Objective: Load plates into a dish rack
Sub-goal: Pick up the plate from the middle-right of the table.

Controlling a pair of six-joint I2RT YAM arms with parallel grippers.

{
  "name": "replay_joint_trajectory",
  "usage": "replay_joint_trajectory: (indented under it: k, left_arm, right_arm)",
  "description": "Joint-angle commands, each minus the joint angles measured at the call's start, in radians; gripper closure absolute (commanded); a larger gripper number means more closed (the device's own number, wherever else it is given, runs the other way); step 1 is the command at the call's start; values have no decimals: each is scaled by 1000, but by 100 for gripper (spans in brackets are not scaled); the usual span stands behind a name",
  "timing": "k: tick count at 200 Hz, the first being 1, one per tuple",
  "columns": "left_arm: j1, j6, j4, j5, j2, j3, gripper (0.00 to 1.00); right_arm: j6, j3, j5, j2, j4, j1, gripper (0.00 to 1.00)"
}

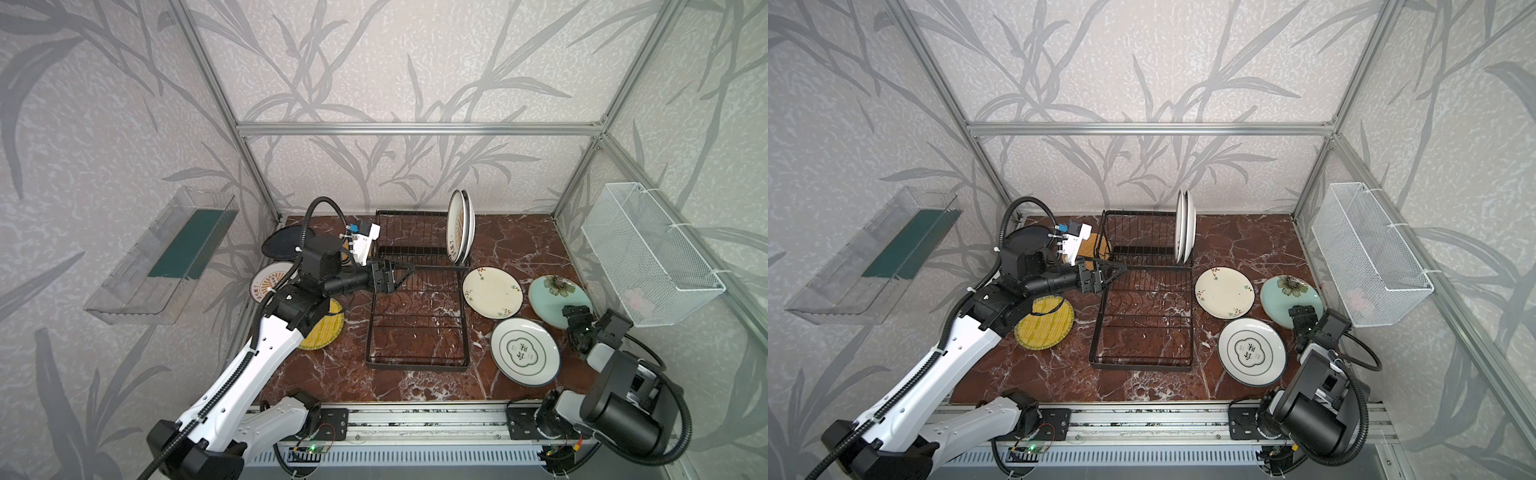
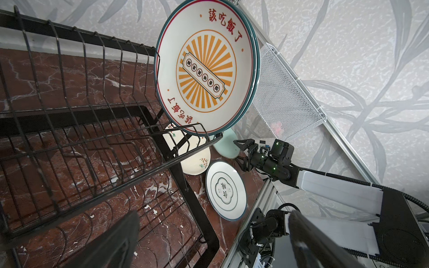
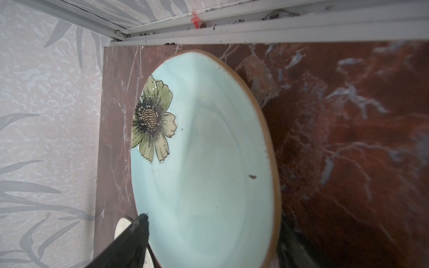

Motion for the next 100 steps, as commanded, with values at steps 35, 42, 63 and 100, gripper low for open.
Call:
replay_joint_trajectory:
  k: [35, 42, 63, 100]
  left_arm:
    - [10, -8, 24, -9, -10, 11, 1]
    - [10, -7, 25, -10, -13, 7, 1]
    - [13, -6, 28, -19, -18, 0, 1]
    - [19, -7, 37, -23, -23, -5, 1]
  right_arm:
    - [-3, -37, -44, 70, 65, -1, 39]
    - [-6, -37, -51, 81, 74, -1, 41]
    - [-4, -43, -70, 127, 114, -2, 52]
    - [25, -49, -96, 213, 208, -1, 61]
